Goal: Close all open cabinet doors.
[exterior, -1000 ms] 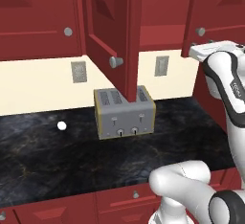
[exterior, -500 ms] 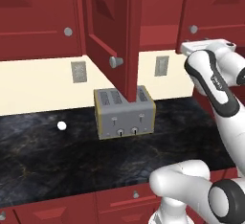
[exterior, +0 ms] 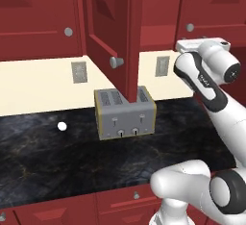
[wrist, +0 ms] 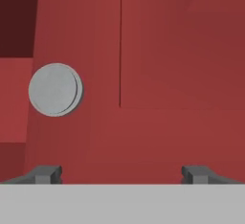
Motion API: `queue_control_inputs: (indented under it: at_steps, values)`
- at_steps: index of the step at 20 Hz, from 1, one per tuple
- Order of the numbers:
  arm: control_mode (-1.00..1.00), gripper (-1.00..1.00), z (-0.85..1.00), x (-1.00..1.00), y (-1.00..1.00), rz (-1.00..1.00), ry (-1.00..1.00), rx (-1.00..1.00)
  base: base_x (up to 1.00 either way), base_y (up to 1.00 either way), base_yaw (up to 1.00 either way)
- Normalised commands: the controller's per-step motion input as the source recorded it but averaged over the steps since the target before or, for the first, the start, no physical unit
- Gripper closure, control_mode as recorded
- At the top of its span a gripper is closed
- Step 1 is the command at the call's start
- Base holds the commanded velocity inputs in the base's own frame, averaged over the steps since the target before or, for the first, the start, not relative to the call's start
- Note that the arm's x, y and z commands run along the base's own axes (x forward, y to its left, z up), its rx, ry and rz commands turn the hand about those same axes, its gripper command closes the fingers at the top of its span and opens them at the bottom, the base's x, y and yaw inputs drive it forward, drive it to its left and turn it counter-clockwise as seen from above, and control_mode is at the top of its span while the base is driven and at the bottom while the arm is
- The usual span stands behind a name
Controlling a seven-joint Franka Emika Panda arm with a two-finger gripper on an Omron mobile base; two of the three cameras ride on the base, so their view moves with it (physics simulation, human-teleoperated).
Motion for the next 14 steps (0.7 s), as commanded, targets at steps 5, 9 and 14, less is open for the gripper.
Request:
queue_control_inputs:
  at_steps: [5,9,14]
  values:
    - [-1.00,-1.00,0.07,0.21,0.00,-0.06,0.00,0.00,0.00,0.00,0.00]
    - [-1.00,-1.00,0.07,0.18,0.00,-0.05,0.00,0.00,0.00,0.00,0.00]
    - [-1.00,-1.00,0.07,0.06,0.00,-0.03,0.00,0.00,0.00,0.00,0.00]
